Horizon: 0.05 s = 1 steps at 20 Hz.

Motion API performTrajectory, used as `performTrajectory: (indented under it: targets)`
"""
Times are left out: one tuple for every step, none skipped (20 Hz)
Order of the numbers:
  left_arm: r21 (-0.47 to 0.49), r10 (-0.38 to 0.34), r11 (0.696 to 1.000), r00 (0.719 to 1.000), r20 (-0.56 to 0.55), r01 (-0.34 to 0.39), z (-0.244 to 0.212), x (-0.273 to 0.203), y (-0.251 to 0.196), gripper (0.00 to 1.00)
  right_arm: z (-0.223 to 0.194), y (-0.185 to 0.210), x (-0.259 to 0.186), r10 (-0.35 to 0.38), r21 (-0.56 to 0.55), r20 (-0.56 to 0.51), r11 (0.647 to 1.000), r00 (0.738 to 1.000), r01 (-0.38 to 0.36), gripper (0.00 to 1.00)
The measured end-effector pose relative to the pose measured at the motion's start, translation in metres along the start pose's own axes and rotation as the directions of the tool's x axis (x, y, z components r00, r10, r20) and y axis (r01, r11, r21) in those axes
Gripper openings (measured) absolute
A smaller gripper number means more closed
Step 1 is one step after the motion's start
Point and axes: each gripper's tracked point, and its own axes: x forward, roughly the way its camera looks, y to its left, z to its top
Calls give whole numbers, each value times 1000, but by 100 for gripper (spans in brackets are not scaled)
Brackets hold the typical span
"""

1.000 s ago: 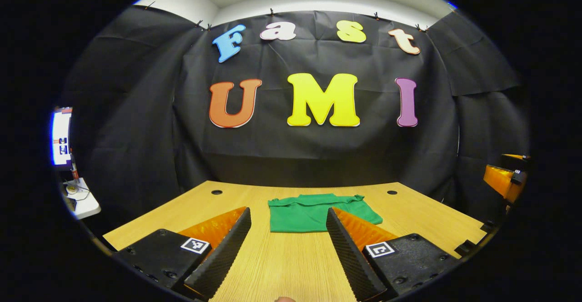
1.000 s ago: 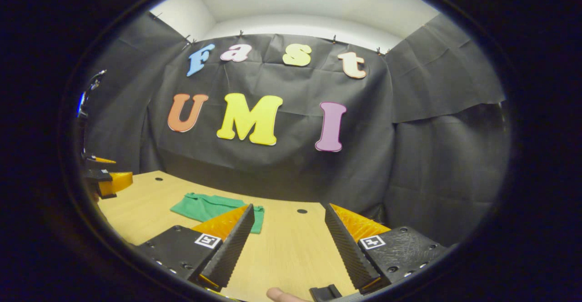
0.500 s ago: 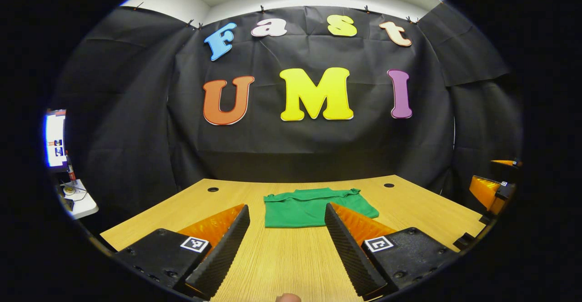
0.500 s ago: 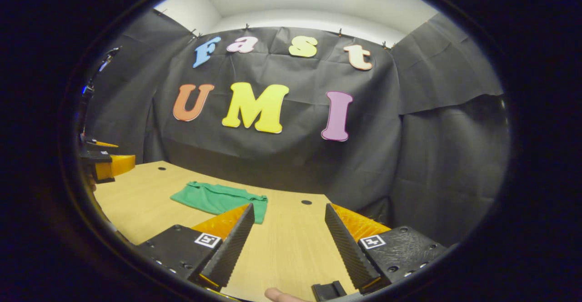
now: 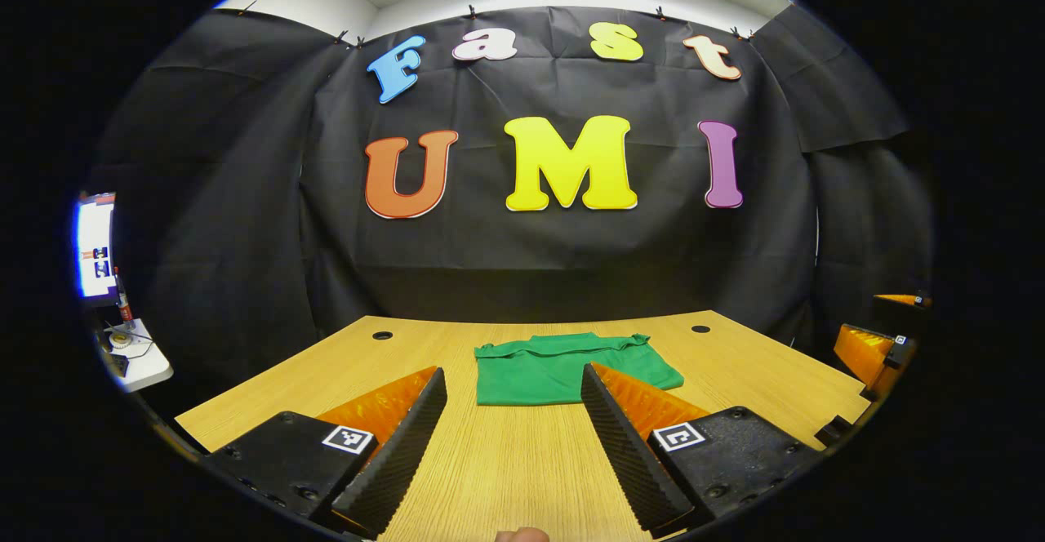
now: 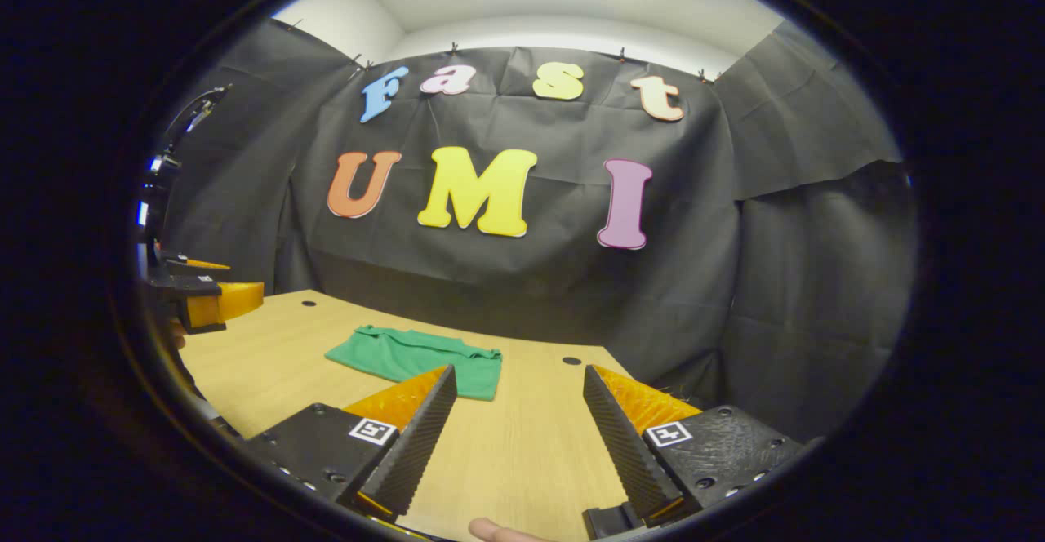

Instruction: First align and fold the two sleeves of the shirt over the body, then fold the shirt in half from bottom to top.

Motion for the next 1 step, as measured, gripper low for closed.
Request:
performTrajectory:
  targets:
    - [0,1,1000,1000,-1,-1,0,0,0,100,-4,2,3,5,-8,-9,1000,1000,-5,97]
